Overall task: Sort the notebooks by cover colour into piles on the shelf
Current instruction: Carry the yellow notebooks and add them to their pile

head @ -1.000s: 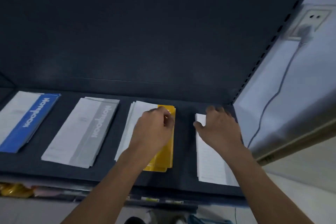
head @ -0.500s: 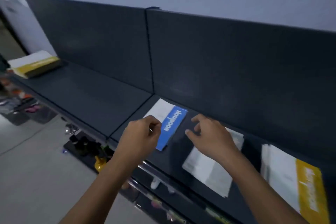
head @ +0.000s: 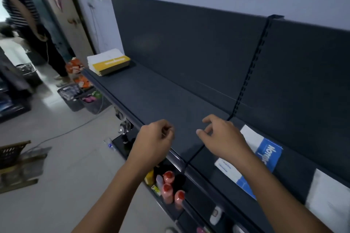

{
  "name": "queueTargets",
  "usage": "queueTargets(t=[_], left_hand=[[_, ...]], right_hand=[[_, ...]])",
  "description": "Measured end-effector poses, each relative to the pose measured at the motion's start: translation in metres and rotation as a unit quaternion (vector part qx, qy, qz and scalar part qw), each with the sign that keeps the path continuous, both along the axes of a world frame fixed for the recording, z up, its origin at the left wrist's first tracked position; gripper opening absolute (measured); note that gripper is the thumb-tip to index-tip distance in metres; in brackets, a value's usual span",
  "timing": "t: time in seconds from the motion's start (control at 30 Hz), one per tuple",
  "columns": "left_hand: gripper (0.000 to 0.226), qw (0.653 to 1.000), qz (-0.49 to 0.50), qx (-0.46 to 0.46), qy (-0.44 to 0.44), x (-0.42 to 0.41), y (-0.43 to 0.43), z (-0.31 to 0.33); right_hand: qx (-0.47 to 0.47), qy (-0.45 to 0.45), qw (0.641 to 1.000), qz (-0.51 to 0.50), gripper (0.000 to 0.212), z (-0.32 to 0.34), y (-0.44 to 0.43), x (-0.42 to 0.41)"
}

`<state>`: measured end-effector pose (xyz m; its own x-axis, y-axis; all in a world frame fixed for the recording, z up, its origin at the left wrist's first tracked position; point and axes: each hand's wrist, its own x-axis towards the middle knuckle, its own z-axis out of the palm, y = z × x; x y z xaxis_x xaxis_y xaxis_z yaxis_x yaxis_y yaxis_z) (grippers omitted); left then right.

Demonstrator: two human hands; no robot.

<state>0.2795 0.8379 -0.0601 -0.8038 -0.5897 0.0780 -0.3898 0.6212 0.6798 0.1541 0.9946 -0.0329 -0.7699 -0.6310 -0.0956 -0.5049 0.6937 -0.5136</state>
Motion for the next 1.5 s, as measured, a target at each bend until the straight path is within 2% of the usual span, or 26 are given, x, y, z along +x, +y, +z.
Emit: queueTargets(t=[0.4, 0.57, 0.83, 1.03, 1.17, 1.5], left_hand=[[0.015, 0.998, -0.008, -0.019, -0.056, -0.059, -0.188, -0.006], [0.014, 0.998, 0.015, -0.005, -0.066, -0.050, -0.261, -0.012], [0.016, 0.997, 0.052, 0.015, -0.054, -0.031, -0.400, -0.010], [0.017, 0.999, 0.017, -0.015, -0.033, -0.028, -0.496, -0.008], [0.018, 0.999, -0.011, 0.001, -0.035, -0.038, -0.541, -0.008], [0.017, 0.997, -0.074, 0.014, -0.024, -0.121, -0.660, -0.002]], right_hand=[[-0.040, -0.056, 0.997, 0.016, 0.036, -0.019, -0.195, -0.059], [-0.027, -0.084, 0.995, 0.038, 0.034, -0.027, -0.277, -0.065], [-0.038, -0.072, 0.996, 0.023, 0.029, -0.030, -0.417, -0.062], [-0.052, -0.065, 0.996, 0.008, 0.028, -0.031, -0.506, -0.052], [-0.046, -0.060, 0.997, -0.019, 0.030, -0.031, -0.546, -0.054], [-0.060, -0.069, 0.988, -0.123, 0.029, -0.052, -0.660, -0.117]])
